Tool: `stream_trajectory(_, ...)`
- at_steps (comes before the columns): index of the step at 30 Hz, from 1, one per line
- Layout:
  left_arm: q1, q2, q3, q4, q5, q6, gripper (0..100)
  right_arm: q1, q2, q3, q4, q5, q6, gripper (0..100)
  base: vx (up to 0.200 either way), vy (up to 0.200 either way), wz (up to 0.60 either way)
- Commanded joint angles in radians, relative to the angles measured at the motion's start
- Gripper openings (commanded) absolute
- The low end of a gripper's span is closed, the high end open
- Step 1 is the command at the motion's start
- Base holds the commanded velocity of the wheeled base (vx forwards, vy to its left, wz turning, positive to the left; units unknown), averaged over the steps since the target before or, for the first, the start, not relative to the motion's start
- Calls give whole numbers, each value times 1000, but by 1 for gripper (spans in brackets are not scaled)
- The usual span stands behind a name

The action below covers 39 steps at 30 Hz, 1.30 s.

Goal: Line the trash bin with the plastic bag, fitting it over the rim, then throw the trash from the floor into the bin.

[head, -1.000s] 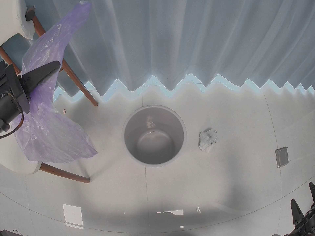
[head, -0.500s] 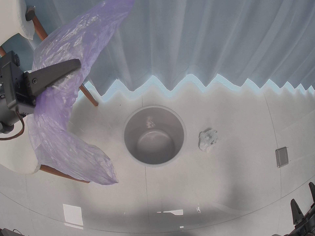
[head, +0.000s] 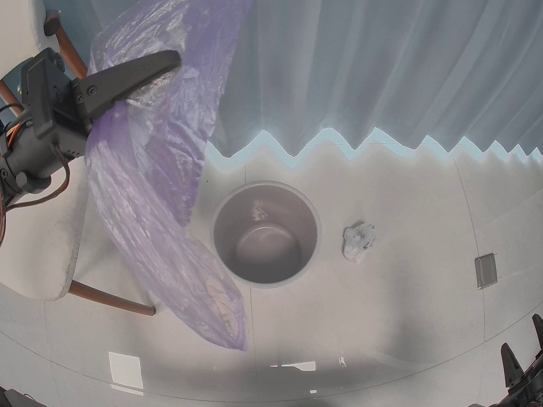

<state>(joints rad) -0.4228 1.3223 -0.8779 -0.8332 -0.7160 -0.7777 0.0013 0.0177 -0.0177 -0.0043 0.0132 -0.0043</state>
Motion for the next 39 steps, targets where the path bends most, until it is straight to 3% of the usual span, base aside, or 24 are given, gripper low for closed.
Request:
stream_trajectory(1,-34,41,-43,-4,-3,-38,0,0,-18,18,0,1,0,100,0,0,0)
stream_trajectory(7,-54,40,-90,-4,-8,-150,0,0,-18,18,0,1,0,100,0,0,0)
stream_trajectory(18,21,57,-35,-7,-83,-143,0,0,-18,18,0,1,0,100,0,0,0)
stream_trajectory(39,44,123,66,-164,-85,-140,0,0,-18,18,0,1,0,100,0,0,0)
